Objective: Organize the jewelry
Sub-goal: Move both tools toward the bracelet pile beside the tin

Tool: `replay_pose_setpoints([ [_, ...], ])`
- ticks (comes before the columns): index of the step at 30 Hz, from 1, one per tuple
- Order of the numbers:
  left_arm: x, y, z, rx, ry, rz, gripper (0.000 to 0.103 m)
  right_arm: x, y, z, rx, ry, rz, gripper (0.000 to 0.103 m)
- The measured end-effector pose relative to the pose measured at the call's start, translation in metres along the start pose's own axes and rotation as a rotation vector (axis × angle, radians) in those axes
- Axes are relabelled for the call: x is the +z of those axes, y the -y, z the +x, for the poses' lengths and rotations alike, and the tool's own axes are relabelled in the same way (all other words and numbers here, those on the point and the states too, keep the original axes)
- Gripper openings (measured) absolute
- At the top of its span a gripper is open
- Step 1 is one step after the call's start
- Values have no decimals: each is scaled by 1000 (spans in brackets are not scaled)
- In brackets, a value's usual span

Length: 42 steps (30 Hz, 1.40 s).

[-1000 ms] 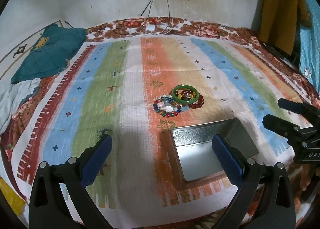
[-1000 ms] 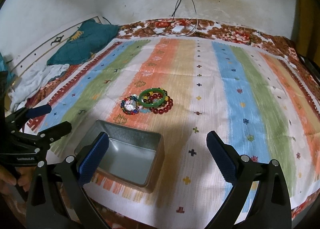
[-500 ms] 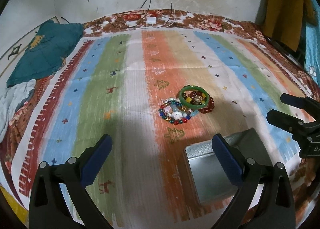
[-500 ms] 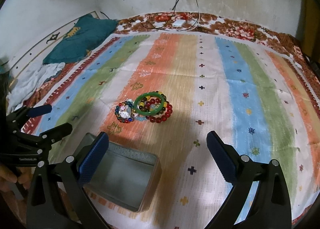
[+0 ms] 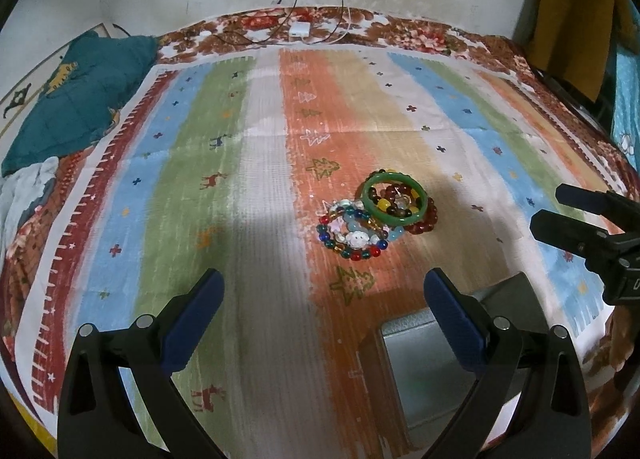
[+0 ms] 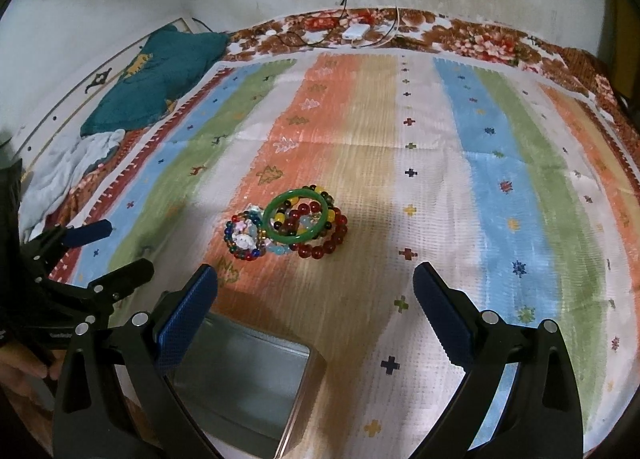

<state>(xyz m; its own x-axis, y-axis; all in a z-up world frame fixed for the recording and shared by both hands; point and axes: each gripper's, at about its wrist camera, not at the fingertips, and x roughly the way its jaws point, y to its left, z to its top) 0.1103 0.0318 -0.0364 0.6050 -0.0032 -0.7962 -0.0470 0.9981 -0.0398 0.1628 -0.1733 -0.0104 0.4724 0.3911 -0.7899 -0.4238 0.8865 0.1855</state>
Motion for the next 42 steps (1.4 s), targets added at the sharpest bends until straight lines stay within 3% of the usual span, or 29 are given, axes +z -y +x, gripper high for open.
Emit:
replay_pose_setpoints([
  [26, 24, -25, 70, -83, -149, -109, 97, 24, 6, 53, 2, -112, 33, 99],
  [38, 31, -40, 95, -96, -203, -163, 97, 29, 19, 84, 38, -185, 123, 99],
  [42, 32, -40, 100, -100, -216, -152, 90, 30, 23, 94, 50, -206, 149, 99],
])
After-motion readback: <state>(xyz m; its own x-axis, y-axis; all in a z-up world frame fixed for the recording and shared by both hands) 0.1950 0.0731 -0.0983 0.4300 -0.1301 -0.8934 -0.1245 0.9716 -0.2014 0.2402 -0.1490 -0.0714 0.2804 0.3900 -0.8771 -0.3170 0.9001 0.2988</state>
